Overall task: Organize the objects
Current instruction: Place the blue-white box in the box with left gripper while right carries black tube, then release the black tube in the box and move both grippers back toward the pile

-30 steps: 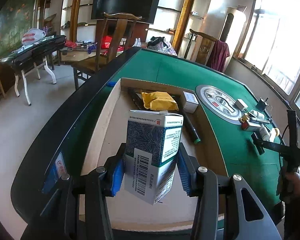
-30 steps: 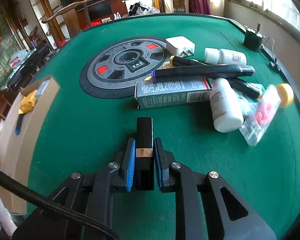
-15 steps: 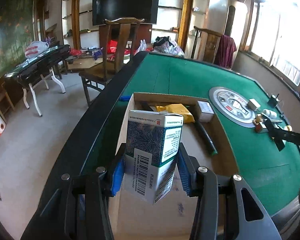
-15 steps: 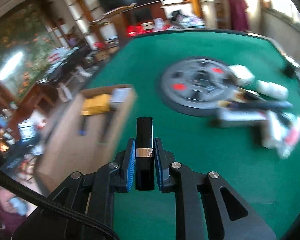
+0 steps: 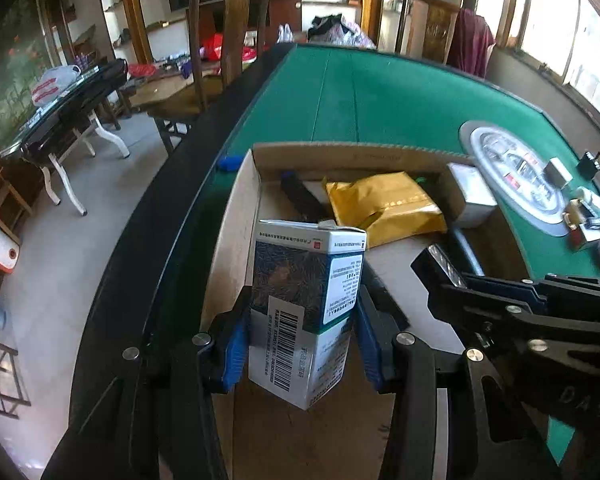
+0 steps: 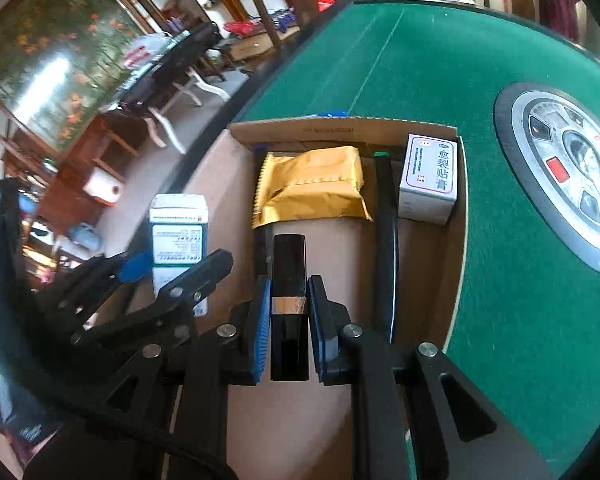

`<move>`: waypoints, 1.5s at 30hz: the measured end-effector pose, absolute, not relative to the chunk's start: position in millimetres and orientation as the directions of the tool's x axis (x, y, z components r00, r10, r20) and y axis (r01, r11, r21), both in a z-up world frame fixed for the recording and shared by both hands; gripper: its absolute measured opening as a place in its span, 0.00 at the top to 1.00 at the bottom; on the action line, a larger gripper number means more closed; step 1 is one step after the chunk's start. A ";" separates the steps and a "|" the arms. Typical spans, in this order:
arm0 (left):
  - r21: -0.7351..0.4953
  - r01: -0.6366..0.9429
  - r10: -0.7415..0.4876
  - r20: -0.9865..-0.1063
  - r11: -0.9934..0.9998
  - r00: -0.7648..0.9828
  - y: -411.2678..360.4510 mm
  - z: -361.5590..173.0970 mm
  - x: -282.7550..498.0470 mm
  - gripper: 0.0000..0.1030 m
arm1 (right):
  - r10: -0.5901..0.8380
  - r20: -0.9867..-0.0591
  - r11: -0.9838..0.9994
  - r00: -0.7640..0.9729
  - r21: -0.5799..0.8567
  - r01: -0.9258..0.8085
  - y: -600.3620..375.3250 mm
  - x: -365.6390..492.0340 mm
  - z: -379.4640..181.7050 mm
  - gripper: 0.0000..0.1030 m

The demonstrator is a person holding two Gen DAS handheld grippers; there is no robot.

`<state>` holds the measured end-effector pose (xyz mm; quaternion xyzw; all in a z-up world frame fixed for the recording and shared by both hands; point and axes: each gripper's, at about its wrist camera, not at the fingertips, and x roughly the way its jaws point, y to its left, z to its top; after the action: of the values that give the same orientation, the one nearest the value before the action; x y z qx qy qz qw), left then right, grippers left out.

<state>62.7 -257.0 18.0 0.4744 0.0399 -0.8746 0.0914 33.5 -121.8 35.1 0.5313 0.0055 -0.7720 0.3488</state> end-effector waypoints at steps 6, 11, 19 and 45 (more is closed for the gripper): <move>-0.017 0.207 -0.092 -0.858 -0.978 -0.505 -264.2 9.4 60.2 0.61 | -0.482 -0.846 -0.791 -0.228 0.307 0.529 -132.7 26.9 26.5 0.85; -0.040 0.223 -0.084 -0.851 -0.974 -0.519 -267.9 13.5 64.7 0.61 | -0.466 -0.855 -0.802 -0.228 0.300 0.517 -135.3 24.2 22.0 0.85; -0.092 0.240 -0.055 -0.837 -0.966 -0.545 -275.0 21.6 64.5 0.59 | -0.443 -0.854 -0.809 -0.272 0.251 0.531 -136.5 29.9 32.8 0.84; 0.148 0.149 -0.209 -0.605 -0.978 -0.768 -130.8 127.0 122.5 0.28 | -0.436 -0.680 -0.888 -0.590 0.218 0.405 25.7 75.1 104.6 0.51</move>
<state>122.5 -130.8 127.0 0.3269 -0.0455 -0.9392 0.0952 75.1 25.7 104.6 0.3866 -0.0198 -0.8914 0.2358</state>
